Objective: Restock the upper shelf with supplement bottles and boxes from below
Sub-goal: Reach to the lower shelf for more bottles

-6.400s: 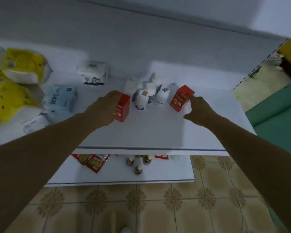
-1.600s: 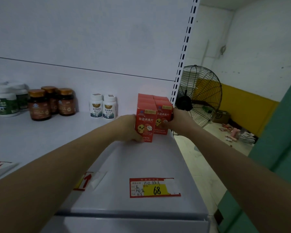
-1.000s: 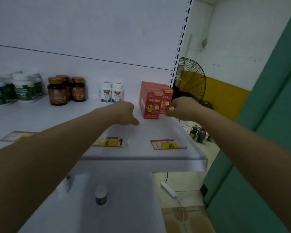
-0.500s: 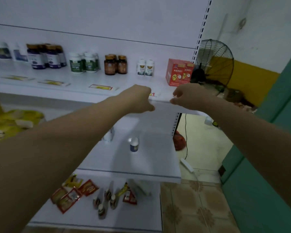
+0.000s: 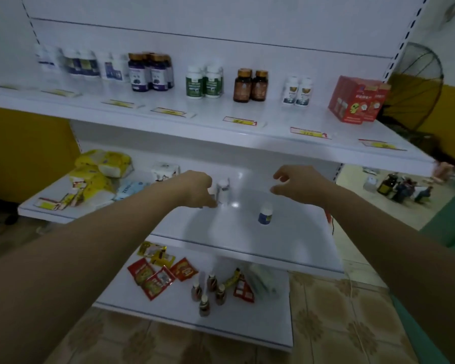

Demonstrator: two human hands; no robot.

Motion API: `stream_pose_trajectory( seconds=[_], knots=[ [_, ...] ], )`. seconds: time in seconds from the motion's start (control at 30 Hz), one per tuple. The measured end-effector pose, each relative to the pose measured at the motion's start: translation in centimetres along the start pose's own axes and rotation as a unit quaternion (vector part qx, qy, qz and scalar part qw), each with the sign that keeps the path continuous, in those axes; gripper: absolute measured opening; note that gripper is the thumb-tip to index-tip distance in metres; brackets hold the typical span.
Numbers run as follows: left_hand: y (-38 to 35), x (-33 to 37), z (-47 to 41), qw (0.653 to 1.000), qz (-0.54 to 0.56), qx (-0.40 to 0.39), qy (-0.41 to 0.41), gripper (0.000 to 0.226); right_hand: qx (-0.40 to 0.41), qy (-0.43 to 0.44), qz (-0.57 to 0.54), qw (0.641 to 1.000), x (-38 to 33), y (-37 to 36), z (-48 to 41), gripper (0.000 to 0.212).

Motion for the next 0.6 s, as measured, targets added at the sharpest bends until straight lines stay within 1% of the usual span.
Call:
stream_pose_trajectory(
  seconds=[0.13, 0.3, 0.43, 0.6],
  knots=[
    [-1.9, -6.9, -1.9, 0.999, 0.029, -0.039, 0.023, 0.064, -0.044, -0.029, -0.015, 0.998, -2.6, -4.2, -2.7, 0.048],
    [-5.3, -13.7, -5.1, 0.995, 0.065, -0.070, 0.025, 0.067, -0.071, -0.067, -0.057, 0.994, -5.3, -9.4, -6.0, 0.051],
    [-7.9, -16.1, -8.7, 0.990, 0.117, -0.080, 0.014, 0.068, -0.110, -0.078, -0.052, 0.989, -5.8, -13.9, -8.7, 0.055],
    [-11.6, -16.8, -13.7, 0.982, 0.159, -0.100, 0.013, 0.066, -0.143, -0.111, -0.071, 0.981, -3.8, -18.3, -13.8, 0.063]
  ],
)
Point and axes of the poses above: each hand's wrist, its own z-axis away from the middle knuckle, its own y-axis out of the back of the hand, x = y × z, the point moved 6 cm from there along -z, towards the middle knuckle, and after that the axes turned 2 degrees about -x, right-handed, at the moved point
